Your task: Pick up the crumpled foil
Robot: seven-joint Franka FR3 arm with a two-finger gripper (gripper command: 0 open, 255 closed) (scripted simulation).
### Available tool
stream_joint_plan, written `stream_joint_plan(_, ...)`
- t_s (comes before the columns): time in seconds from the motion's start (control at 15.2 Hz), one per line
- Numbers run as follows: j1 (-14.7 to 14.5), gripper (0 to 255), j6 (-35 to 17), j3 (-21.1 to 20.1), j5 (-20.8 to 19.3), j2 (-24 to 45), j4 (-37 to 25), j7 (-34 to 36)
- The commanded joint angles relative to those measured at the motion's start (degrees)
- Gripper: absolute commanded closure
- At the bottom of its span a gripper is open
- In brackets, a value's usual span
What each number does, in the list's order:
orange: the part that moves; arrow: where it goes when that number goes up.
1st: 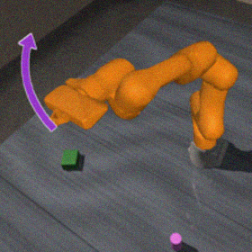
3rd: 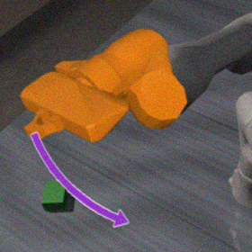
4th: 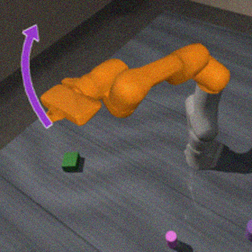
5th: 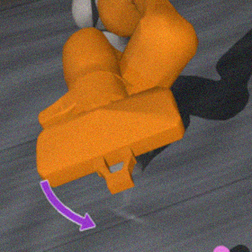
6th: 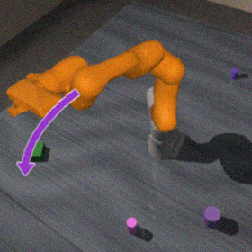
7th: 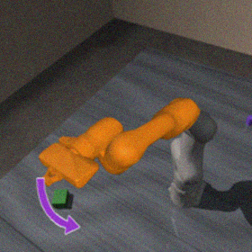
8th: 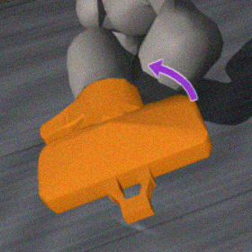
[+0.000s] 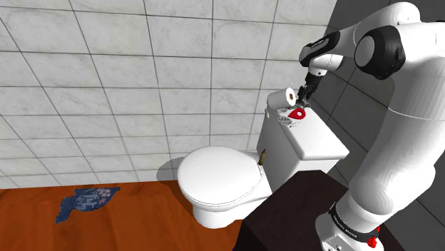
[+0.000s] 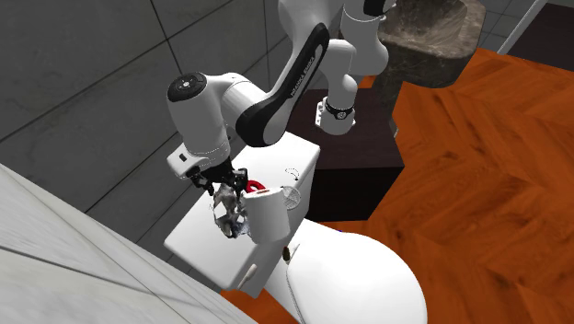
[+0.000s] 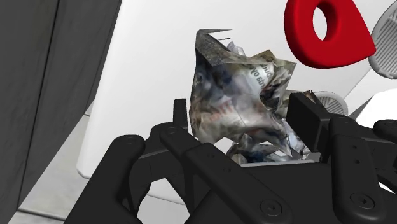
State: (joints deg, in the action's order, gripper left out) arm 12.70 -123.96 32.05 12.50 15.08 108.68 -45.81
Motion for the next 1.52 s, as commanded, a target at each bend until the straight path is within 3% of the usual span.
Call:
stream_joint_plan(0.0, 0.0, 255, -0.01, -0.02, 0.02, 0.04, 0.05, -0.01)
stream_joint_plan(0.4, 0.02, 255, -0.04, -0.02, 0.06, 0.09, 0.05, -0.04)
stream_joint_plan(1.45, -0.64, 255, 10.28, 0.96, -3.26, -4.01, -6.98, 2.47)
